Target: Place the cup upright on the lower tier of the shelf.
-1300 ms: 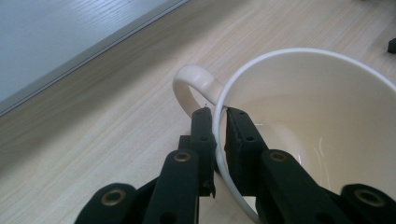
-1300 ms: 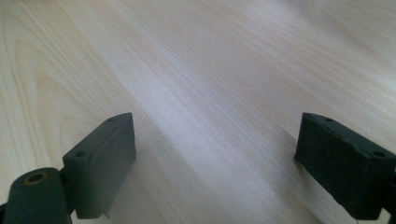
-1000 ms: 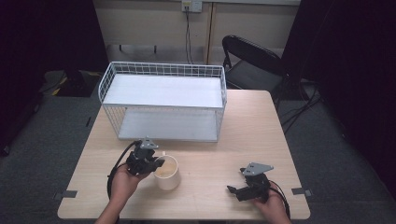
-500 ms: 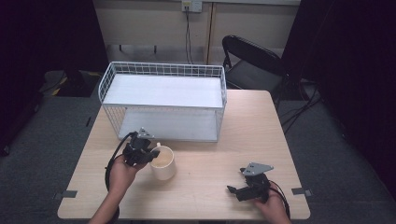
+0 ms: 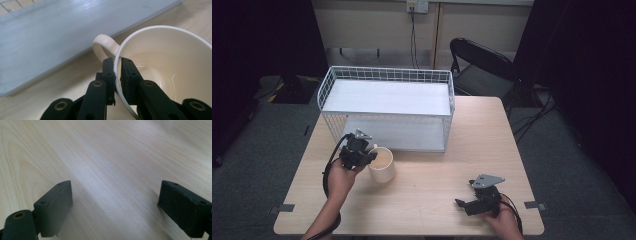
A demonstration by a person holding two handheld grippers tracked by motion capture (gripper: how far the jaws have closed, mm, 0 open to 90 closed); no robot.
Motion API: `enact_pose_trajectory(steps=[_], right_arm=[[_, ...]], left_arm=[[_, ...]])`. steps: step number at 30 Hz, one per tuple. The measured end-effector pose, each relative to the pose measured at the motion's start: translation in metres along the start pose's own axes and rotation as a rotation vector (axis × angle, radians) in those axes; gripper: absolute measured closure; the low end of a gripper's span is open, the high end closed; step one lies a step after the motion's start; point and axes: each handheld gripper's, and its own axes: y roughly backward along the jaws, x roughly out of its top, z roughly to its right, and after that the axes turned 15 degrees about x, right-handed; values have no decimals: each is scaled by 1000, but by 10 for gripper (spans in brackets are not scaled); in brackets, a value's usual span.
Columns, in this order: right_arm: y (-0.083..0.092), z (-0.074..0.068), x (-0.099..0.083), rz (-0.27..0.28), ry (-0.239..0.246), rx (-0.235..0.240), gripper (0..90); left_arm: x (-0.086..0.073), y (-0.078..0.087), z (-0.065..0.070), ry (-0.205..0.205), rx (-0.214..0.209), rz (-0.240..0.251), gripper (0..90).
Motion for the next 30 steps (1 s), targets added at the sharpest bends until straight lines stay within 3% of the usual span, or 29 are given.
enact_pose_trajectory(steps=[10,23,30], right_arm=[[0,0,0,0,0,0,115],[0,0,0,0,0,0,115],[0,0,0,0,0,0,115]], left_arm=[[9,-5,-5,45,61,25,825],[21,-17,3,65,143,39,825],[26,-23,7,87,161,48,825]])
